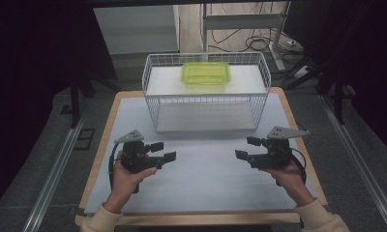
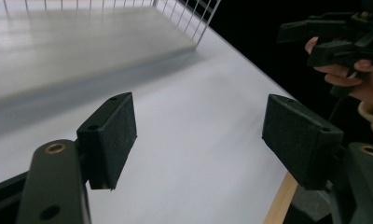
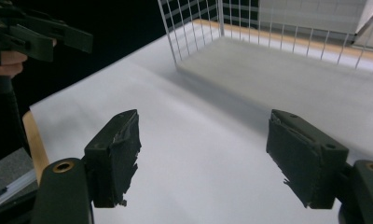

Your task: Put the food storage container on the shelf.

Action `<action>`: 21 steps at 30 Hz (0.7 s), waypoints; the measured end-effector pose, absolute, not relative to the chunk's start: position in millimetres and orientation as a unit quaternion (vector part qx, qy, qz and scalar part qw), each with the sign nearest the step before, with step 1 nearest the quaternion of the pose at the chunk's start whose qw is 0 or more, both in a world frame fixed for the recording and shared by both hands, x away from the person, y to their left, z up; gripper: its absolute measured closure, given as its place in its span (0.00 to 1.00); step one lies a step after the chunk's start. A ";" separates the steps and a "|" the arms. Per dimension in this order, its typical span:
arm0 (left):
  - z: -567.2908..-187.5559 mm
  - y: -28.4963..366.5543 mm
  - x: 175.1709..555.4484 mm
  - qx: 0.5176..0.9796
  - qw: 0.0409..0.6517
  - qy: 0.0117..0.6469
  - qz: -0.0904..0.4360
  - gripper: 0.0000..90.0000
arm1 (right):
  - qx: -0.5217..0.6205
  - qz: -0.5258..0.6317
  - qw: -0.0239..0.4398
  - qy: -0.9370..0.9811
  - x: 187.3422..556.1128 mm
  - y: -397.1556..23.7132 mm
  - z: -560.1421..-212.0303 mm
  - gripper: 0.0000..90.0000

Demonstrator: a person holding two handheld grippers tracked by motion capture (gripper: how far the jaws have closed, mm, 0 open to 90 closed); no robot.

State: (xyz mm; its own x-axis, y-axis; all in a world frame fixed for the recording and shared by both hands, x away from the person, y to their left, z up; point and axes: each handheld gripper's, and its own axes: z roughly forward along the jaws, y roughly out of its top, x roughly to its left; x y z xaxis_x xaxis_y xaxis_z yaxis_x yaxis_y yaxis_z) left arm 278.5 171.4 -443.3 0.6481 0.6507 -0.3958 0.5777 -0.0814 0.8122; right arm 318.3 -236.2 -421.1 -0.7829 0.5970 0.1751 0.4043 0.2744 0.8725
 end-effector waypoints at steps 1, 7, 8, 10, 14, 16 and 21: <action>-447.2 171.3 276.4 0.734 0.533 0.419 0.033 0.28 | 0.316 0.511 0.091 0.794 315.7 -236.9 -426.8 0.29; -471.8 167.1 269.8 0.745 0.514 0.425 0.019 0.28 | 0.323 0.501 0.084 0.798 309.4 -238.4 -454.4 0.29; -474.7 166.3 270.2 0.746 0.512 0.427 0.015 0.28 | 0.325 0.501 0.081 0.798 309.4 -238.5 -456.6 0.29; -477.0 165.1 270.7 0.748 0.508 0.426 0.017 0.28 | 0.326 0.496 0.078 0.801 309.2 -237.9 -460.8 0.28; -479.0 163.9 271.4 0.747 0.509 0.428 0.015 0.28 | 0.323 0.493 0.082 0.804 308.1 -238.3 -462.4 0.28; -480.0 164.0 271.6 0.747 0.508 0.428 0.016 0.28 | 0.323 0.496 0.085 0.802 307.6 -239.3 -461.5 0.28; -482.1 166.3 271.1 0.744 0.509 0.434 0.015 0.28 | 0.322 0.499 0.092 0.799 305.5 -242.7 -460.1 0.27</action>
State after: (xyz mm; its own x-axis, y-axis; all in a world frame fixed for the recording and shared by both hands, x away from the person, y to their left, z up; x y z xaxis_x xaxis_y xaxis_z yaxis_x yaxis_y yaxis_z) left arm 271.1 166.3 -482.1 0.6229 0.6603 -0.4195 0.6303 -0.1061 0.7691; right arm 305.5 -242.7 -460.1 -0.7750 0.6074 0.1742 0.4237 0.2950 0.8564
